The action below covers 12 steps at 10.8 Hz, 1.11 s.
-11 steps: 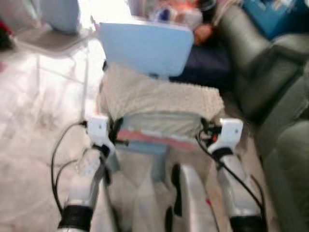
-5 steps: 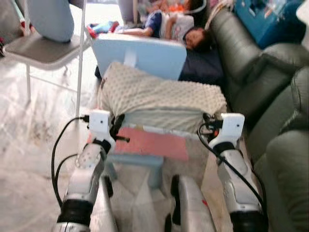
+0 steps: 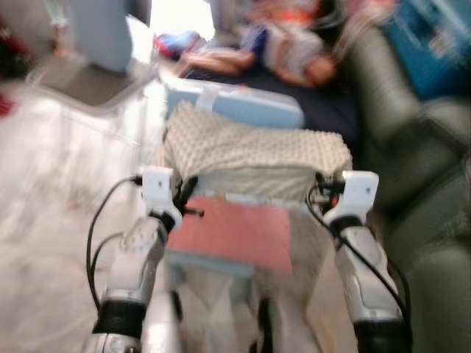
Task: Move the pillow to the sofa
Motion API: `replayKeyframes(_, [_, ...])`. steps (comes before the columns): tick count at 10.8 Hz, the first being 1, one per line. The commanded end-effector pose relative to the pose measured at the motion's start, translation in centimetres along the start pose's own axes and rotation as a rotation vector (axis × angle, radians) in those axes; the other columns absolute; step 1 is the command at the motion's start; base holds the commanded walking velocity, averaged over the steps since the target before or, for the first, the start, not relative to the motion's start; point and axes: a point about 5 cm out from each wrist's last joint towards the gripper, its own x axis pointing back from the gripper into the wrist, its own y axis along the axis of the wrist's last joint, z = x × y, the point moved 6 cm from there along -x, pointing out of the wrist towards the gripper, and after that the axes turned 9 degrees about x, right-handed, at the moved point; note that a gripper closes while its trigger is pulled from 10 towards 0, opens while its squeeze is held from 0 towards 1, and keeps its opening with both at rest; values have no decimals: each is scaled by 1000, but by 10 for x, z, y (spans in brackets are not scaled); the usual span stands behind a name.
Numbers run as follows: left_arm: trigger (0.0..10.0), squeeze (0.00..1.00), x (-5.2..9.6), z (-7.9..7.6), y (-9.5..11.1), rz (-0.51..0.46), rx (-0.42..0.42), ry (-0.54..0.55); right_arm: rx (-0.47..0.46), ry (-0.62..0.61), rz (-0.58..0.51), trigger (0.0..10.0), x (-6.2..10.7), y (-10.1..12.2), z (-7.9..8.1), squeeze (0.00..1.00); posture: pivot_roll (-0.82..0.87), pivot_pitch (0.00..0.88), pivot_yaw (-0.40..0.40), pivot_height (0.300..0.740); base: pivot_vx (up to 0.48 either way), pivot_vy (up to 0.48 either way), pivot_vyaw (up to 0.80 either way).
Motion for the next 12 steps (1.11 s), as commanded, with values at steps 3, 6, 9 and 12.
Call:
replayKeyframes(3, [10000,0,-3,-3,7,-17,-20,-17,3,-2,-36,10000,-5,11,4,0,-54,41,-63,740,0,0,0])
replayKeyframes(6, [10000,0,-3,-7,2,-1,-3,-31,-8,-11,-31,10000,-6,11,1,0,-54,43,-65,740,0,0,0])
replayKeyframes(9, [10000,0,-2,-8,1,6,-4,-39,-25,-3,-9,10000,-6,6,6,0,-55,45,-62,740,0,0,0])
replayKeyframes(12, [10000,0,-1,-12,-1,19,3,-56,-46,-9,22,10000,-6,0,7,0,-53,49,-62,740,-185,0,-200])
